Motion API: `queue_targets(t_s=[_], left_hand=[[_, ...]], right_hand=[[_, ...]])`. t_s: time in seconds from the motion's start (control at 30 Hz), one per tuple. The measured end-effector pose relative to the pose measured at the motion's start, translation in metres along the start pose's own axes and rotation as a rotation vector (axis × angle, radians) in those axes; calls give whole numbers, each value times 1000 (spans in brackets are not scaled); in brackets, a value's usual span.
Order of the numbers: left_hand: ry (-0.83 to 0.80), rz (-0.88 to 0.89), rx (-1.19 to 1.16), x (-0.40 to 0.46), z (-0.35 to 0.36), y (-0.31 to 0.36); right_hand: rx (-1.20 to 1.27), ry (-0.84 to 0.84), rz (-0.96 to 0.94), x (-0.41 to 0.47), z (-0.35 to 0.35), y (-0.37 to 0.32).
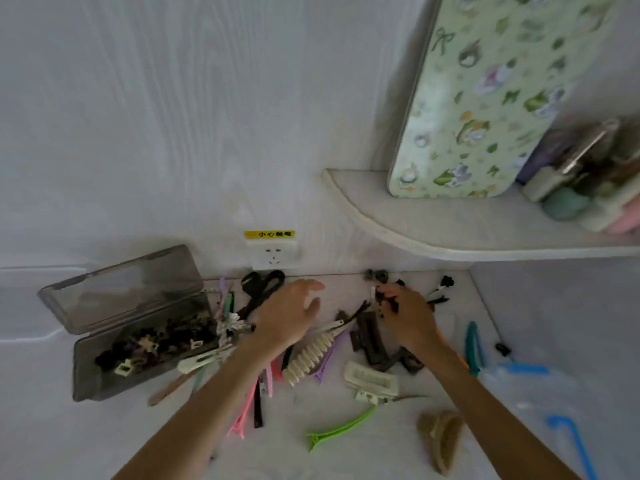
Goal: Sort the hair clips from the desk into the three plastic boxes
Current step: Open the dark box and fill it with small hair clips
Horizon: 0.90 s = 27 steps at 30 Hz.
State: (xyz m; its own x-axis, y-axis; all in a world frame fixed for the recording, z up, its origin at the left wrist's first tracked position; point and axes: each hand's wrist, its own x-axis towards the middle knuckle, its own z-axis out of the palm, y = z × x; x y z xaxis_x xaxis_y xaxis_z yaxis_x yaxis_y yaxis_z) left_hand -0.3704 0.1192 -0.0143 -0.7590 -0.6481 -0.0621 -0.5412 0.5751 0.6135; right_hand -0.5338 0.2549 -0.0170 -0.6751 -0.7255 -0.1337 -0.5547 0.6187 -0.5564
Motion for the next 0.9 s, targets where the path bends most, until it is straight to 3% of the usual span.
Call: queue_targets(t_s=[0.1,0.23,0.4,0.5,0.6,0.73,0.9], left_hand=[[-168,88,104,18,49,31],[-272,46,219,22,76,46],[-253,-95,339,37,65,44],[-192,-80,204,47,68,46],[-271,-6,141,52,79,57],[-187,-35,126,58,84,61],[-235,-36,165,61,70,51]], right_hand=[[-189,-114,28,-3,-6,49],[-135,-154,19,-7,8,74],[35,-43,66,0,8,75],[89,38,93,2,8,73],[171,59,60,1,16,68],[-2,-33,78,3,12,62],[-178,-97,61,7,5,55]])
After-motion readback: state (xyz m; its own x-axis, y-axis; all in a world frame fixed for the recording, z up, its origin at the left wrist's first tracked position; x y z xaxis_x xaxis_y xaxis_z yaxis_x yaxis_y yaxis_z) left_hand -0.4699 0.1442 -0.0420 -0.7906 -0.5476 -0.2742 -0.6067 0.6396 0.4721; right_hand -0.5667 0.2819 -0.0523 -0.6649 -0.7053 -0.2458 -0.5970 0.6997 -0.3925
